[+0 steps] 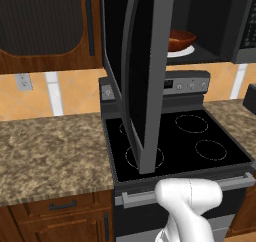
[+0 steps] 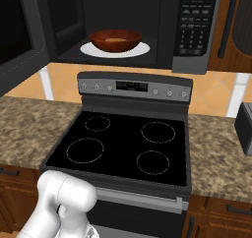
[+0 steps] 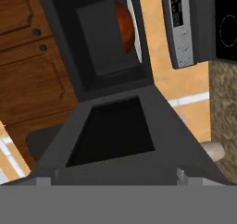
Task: Open the microwave, place the bowl with waffle inside the microwave, then close the microwave door and turn it on.
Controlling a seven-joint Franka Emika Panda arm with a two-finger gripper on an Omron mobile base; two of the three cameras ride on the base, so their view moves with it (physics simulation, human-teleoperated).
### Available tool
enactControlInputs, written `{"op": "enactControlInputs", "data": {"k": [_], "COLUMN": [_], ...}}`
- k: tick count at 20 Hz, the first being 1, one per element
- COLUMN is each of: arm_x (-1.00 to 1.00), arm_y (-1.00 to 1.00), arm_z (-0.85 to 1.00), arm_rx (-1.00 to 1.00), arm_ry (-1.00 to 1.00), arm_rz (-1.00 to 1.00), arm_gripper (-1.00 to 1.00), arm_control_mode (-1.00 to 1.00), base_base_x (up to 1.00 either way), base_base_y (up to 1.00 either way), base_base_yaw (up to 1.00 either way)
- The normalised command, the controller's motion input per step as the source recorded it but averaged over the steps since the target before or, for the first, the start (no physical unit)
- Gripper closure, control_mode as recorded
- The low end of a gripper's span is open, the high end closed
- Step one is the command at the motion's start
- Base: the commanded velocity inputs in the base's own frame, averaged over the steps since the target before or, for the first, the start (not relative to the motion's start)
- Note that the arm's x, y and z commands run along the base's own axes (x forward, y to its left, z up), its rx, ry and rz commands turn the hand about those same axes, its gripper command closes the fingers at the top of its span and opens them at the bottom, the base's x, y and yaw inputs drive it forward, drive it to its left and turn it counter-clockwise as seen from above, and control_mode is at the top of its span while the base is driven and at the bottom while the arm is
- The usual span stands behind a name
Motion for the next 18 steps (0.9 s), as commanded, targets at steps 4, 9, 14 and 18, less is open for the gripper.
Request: {"op": "enactControlInputs", "data": {"k": [4, 9, 14, 18], "arm_x": [-0.12, 0.12, 0.45, 0.98], "arm_y": [0.94, 0.99, 0.99, 0.77], "arm_z": [-1.0, -1.0, -1.0, -1.0], "arm_rx": [0.02, 0.04, 0.08, 0.13], "arm_ry": [-0.46, -0.22, -0.15, -0.11], "arm_rz": [0.0, -0.01, 0.0, 0.0], "arm_gripper": [-1.0, -1.0, -1.0, -1.0], "arm_control_mode": [-1.0, -1.0, -1.0, -1.0], "base_base_x": [0.0, 0.0, 0.0, 0.0], "base_base_y": [0.0, 0.0, 0.0, 0.0], "base_base_yaw": [0.0, 0.0, 0.0, 0.0]}}
